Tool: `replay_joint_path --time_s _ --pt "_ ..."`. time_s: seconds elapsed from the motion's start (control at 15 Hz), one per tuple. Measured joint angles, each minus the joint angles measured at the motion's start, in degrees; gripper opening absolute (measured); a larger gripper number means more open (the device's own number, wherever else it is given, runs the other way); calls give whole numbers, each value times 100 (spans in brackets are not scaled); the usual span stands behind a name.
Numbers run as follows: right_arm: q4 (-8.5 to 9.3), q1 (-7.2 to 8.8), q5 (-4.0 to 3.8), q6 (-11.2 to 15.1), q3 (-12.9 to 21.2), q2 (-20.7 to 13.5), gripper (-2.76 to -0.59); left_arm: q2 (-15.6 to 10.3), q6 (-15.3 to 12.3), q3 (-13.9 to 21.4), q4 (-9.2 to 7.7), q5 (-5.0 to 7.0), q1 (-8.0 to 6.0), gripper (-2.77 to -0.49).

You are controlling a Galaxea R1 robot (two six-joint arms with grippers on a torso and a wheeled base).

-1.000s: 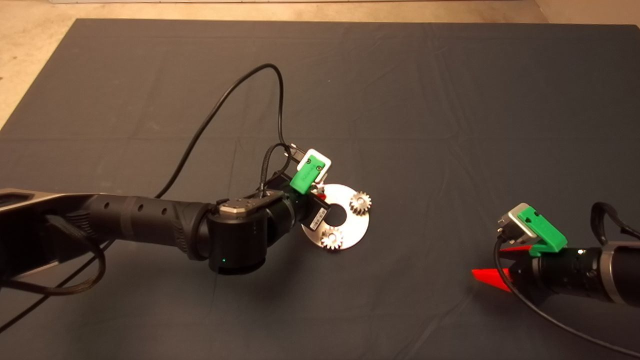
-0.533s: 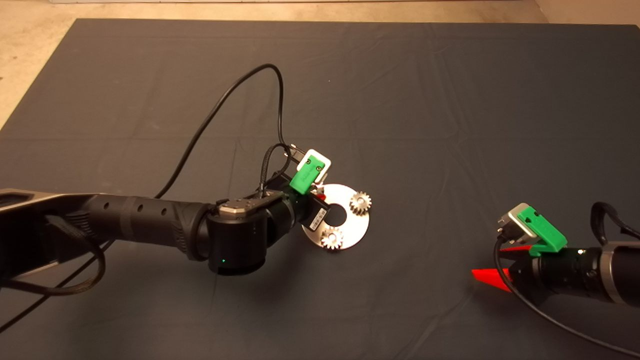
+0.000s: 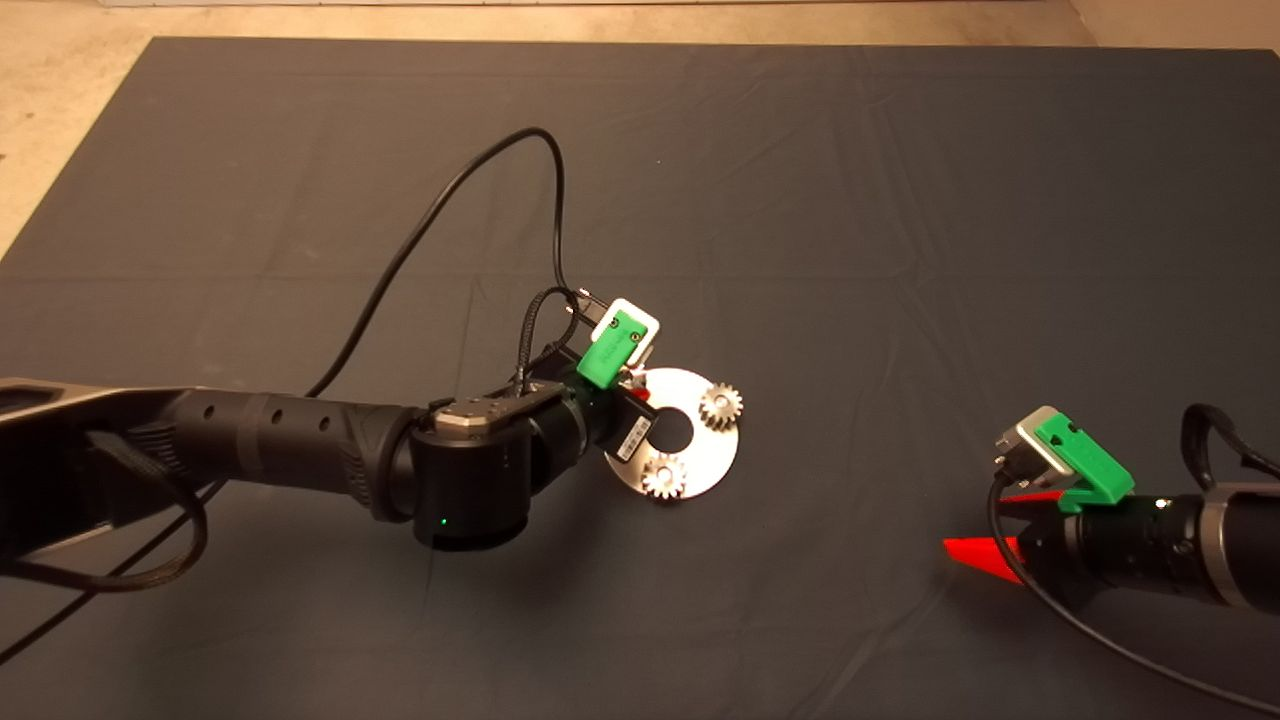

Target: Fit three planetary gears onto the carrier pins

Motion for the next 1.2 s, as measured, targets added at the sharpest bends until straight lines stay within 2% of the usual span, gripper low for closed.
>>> replay_joint_path --time_s 0.27,0.73,1.0,1.2 --pt "0 0 2 0 0 2 -160 -20 -4 4 -2 -22 0 -257" --pt "0 0 0 -1 0 4 -160 -94 -11 72 -4 11 0 -257" --pt "0 0 2 0 2 4 -160 -81 -207 72 -8 11 0 -257" --pt "0 0 0 -1 0 4 -160 -71 -223 72 -8 9 0 -257"
